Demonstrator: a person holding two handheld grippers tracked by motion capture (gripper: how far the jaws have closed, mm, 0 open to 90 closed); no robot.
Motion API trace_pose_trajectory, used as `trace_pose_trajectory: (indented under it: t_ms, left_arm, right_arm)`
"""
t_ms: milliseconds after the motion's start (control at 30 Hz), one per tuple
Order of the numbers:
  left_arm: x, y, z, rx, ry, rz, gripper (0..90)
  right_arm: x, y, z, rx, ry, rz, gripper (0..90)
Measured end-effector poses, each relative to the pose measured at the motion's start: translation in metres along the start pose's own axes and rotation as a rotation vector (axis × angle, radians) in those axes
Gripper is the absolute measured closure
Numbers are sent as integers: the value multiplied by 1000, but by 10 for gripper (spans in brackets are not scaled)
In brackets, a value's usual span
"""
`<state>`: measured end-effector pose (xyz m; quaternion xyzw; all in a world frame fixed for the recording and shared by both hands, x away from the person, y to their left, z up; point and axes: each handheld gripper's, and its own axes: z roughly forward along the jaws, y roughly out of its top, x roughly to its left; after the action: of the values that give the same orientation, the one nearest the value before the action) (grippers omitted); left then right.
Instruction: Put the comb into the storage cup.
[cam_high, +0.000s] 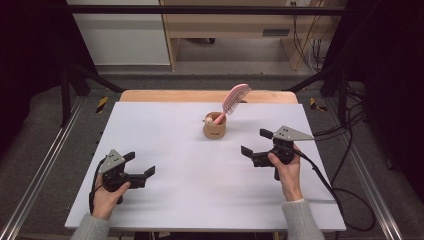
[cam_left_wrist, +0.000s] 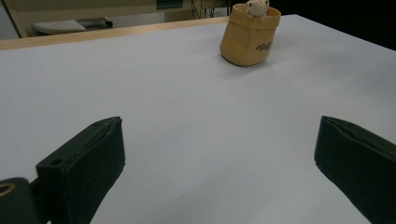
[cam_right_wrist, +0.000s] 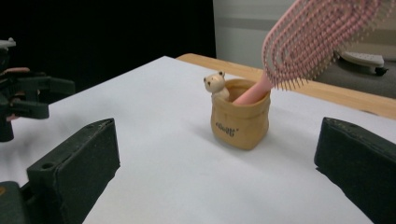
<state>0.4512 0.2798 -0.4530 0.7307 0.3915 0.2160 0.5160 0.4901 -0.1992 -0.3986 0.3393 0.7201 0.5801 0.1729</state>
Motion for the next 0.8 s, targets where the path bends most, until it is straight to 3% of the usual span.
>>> trace_pose_trajectory:
  t_ms: [800]
  left_arm:
    - [-2, -1, 1, 4, -10, 18, 18]
  right_arm:
    - [-23, -52, -38, 14, -30, 25, 6]
